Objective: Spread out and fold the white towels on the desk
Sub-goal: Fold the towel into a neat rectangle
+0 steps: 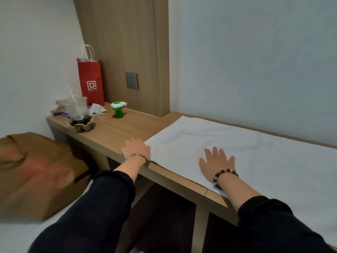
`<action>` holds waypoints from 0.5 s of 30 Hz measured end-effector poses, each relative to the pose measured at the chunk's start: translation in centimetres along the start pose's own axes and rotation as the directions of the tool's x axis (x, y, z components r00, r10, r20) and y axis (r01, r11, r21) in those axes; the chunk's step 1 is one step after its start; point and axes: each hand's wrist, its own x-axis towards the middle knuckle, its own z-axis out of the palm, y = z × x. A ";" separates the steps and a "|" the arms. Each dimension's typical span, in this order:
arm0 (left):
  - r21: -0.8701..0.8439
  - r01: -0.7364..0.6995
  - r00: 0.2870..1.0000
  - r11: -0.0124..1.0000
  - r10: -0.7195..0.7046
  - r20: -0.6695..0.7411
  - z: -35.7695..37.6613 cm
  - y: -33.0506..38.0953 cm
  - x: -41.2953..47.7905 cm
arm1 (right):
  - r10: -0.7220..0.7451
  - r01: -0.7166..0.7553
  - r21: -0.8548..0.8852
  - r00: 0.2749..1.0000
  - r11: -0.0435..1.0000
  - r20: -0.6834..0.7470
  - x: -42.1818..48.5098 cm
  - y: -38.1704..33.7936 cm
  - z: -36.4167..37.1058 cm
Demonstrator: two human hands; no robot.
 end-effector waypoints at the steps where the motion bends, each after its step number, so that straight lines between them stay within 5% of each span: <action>1: -0.042 0.045 0.999 0.998 -0.044 0.016 -0.3 0.2 0.2 | 0.003 -0.003 -0.001 1.000 1.000 0.002 0.1 0.0 0.1; 4: -0.253 0.161 0.987 0.954 -0.149 0.067 -1.1 0.3 0.5 | 0.006 -0.006 -0.001 1.000 1.000 0.018 0.4 0.1 0.2; 8: -0.664 0.062 0.998 0.745 -0.039 0.050 -2.4 2.4 -0.1 | -0.029 0.022 0.203 0.999 0.979 0.034 0.9 0.5 -0.6; 11: -0.842 -0.075 0.997 0.534 0.029 -0.071 -4.4 6.4 -2.6 | 0.014 -0.014 0.741 1.000 0.671 0.006 1.0 3.2 -3.1; 15: -0.824 -0.372 0.896 0.428 0.399 -0.197 -6.4 13.5 -8.5 | 0.283 -0.013 0.912 0.953 0.410 -0.113 -0.2 10.0 -6.0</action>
